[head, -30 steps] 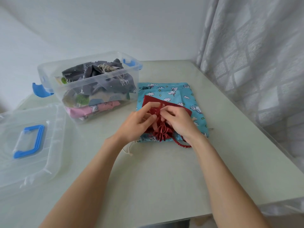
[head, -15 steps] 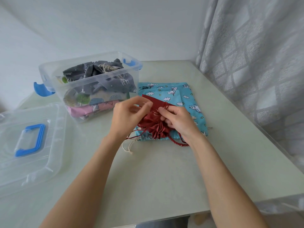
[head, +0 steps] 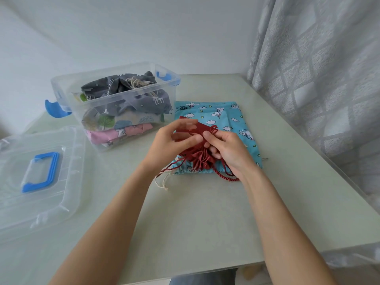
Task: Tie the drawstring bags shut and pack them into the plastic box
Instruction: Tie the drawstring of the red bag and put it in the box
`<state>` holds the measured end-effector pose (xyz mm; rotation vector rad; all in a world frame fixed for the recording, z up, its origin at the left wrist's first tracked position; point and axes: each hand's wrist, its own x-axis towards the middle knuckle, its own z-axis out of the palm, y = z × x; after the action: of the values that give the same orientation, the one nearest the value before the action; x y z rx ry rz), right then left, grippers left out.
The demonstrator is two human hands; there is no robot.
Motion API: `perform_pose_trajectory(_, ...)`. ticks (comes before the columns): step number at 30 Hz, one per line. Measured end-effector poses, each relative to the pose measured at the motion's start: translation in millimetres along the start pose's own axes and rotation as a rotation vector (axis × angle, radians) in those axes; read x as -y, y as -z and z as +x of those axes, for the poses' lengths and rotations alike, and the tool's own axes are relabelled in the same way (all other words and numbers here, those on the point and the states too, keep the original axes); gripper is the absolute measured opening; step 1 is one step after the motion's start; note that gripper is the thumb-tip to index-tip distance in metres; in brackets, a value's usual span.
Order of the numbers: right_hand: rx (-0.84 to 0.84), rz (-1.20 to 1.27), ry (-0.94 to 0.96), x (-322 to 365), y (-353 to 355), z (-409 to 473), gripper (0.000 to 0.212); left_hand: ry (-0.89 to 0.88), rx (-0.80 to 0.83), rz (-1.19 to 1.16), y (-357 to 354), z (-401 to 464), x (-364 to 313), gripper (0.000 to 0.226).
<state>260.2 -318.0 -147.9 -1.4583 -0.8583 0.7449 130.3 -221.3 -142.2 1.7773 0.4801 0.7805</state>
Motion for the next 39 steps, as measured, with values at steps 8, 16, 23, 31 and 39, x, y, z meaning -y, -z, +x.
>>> perform_pose_trajectory(8, 0.011, 0.056, 0.024, -2.8, 2.9, -2.0, 0.03, 0.063, 0.084, 0.02, -5.7, 0.0, 14.5, 0.016)
perform_pose_trajectory(16, 0.127, 0.191, 0.069, 4.5, 8.7, -5.2, 0.011, 0.092, 0.141, -0.056, 0.5, 2.6, 11.9, 0.018)
perform_pose_trajectory(23, -0.122, -0.491, 0.439, -5.3, 10.0, -2.9, 0.015, 0.096, 0.178, -0.004, -0.8, -0.4, 11.7, 0.016)
perform_pose_trajectory(31, -0.349, -0.785, 0.698, -7.7, 5.7, -4.2, 0.017, 0.053, 0.137, 0.03, -0.6, -2.5, 6.5, 0.011)
perform_pose_trajectory(39, -0.253, -0.612, 0.855, -7.5, 3.1, -4.2, 0.013, 0.042, 0.143, -0.079, 3.6, -0.6, 3.3, 0.014)
